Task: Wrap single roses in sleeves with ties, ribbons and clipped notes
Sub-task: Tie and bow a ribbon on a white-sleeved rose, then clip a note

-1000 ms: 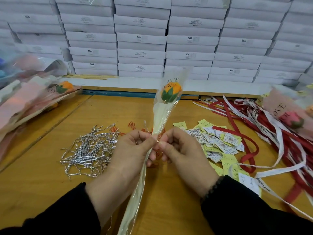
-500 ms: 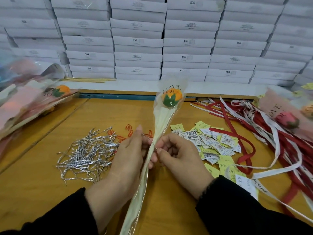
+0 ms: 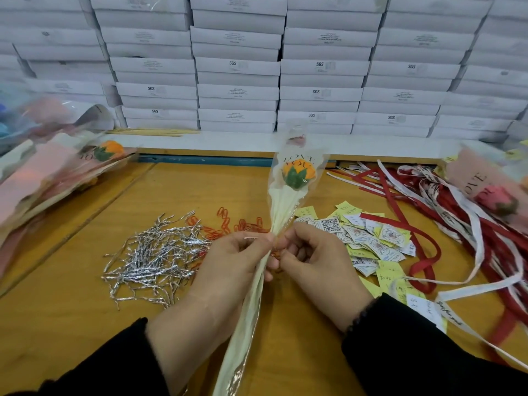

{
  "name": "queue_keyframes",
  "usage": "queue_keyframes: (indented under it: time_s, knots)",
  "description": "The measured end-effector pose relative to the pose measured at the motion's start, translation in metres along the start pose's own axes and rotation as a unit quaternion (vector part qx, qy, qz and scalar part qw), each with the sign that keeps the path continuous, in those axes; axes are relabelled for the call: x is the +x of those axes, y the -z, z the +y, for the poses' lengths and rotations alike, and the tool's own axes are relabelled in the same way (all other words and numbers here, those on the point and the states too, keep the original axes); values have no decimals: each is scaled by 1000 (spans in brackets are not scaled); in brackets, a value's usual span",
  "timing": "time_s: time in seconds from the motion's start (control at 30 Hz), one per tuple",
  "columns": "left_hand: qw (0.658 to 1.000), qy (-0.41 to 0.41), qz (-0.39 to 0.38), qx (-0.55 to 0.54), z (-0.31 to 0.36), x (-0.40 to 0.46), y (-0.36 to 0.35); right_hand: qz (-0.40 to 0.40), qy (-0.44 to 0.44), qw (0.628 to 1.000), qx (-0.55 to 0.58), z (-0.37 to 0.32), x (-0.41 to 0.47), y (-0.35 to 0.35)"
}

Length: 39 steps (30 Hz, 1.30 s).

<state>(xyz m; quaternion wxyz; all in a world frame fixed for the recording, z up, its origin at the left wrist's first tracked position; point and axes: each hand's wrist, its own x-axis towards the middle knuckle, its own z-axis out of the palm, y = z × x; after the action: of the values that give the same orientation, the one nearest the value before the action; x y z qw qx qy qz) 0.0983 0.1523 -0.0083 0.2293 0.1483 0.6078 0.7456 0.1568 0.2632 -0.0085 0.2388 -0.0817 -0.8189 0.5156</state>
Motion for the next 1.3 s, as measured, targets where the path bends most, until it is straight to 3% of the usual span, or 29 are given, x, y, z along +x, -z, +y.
queue_keyframes:
  time_s: [0.33,0.77,1.13,1.3]
  knots:
    - [998,9,44,-39,2,1,0,-20,5,1000,12,0,-2,-1]
    - [996,42,24,-76,9,-4,-2,-61,-139,971,184,5,2,4]
    - [990,45,51,-120,11,-3,-1,-59,-73,982,163,-1,-1,4]
    - [993,37,28,-106,10,-2,0,-49,-53,985,155,-2,0,4]
